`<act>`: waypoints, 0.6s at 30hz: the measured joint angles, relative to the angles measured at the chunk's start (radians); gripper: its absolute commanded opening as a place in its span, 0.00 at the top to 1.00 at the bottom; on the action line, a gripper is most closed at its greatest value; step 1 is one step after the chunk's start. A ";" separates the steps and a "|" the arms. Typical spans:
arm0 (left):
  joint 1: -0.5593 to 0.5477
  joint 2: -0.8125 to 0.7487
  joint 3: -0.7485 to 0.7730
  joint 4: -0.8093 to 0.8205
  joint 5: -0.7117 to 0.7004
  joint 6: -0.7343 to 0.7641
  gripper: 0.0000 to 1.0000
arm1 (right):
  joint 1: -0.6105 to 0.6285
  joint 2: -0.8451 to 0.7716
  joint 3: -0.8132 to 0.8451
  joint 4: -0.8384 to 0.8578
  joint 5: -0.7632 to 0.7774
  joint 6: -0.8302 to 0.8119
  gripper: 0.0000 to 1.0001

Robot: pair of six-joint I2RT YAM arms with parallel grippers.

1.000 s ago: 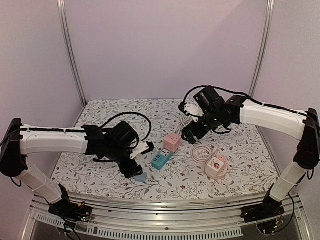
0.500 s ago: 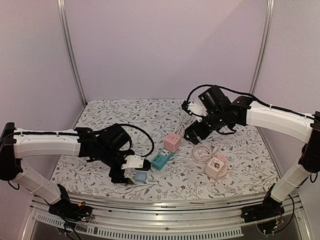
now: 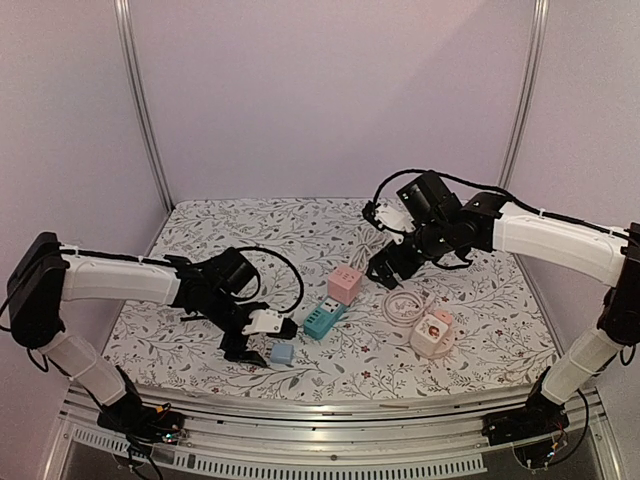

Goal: Insert the plug

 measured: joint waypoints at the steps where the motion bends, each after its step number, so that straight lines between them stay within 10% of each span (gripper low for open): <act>1: 0.001 0.014 0.000 0.008 0.000 0.003 0.19 | 0.000 0.000 0.000 0.000 0.000 0.000 0.01; 18: -0.017 0.156 0.068 0.019 -0.059 0.015 0.28 | 0.000 0.000 -0.001 0.006 -0.003 -0.004 0.01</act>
